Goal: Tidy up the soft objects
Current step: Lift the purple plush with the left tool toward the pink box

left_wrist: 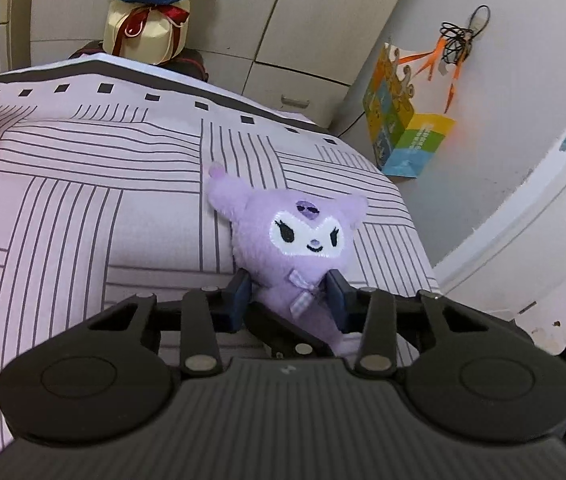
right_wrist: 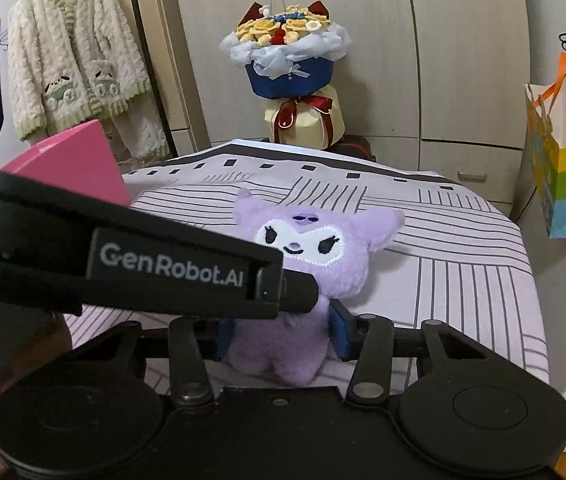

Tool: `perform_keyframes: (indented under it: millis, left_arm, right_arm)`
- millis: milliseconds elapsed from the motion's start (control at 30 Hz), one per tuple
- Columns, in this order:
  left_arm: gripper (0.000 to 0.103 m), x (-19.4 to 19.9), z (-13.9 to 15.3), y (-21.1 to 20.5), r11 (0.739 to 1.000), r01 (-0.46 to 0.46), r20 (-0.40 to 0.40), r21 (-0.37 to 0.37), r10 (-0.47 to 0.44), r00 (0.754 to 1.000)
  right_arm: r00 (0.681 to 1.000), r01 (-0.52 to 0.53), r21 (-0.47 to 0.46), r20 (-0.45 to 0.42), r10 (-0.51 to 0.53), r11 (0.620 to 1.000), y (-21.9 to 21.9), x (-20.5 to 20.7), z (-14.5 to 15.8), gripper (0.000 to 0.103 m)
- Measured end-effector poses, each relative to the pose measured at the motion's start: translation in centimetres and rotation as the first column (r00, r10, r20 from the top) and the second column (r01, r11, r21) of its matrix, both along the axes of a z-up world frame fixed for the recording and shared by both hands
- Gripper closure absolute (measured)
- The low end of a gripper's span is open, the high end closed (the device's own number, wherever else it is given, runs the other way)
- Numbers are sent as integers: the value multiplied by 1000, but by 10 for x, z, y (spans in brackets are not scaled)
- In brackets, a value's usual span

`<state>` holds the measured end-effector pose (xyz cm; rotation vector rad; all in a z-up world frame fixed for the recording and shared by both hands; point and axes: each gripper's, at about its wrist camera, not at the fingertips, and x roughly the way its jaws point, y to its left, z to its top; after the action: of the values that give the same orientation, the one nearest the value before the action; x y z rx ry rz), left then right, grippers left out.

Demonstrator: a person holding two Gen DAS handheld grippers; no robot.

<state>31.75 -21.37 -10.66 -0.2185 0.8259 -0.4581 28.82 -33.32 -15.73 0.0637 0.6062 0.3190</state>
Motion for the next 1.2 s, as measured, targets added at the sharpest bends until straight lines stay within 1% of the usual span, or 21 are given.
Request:
perform_keyframes:
  millis: [67, 200, 333, 500, 667, 833, 967, 1200]
  left_arm:
    - [64, -8, 3, 1, 1000, 10, 9, 1, -10, 1000]
    - [64, -26, 12, 10, 999, 33, 19, -20, -33, 999]
    - [64, -46, 17, 17, 998, 56, 18, -23, -56, 998]
    - [64, -75, 21, 28, 998, 59, 22, -15, -59, 998]
    - [64, -105, 27, 43, 996, 84, 33, -6, -84, 996]
    - [64, -136, 30, 57, 992, 116, 67, 51, -120, 991]
    - [64, -159, 34, 69, 988, 137, 96, 75, -144, 985]
    - [64, -198, 42, 100, 983, 175, 117, 55, -181, 977]
  right_arm:
    - [1000, 5, -10, 8, -5, 1000, 3, -9, 4, 51]
    - [1000, 8, -10, 19, -8, 1000, 8, -27, 13, 51]
    - [1000, -9, -82, 20, 11, 997, 23, -48, 19, 51]
    - [999, -13, -116, 35, 17, 993, 39, -77, 22, 51]
    - [999, -10, -117, 51, 16, 993, 53, -109, 25, 51]
    - [998, -33, -94, 48, 38, 995, 65, -134, 27, 51]
    - [998, -44, -85, 43, 48, 995, 75, -154, 33, 51]
    - [996, -74, -83, 42, 77, 994, 95, -190, 44, 51]
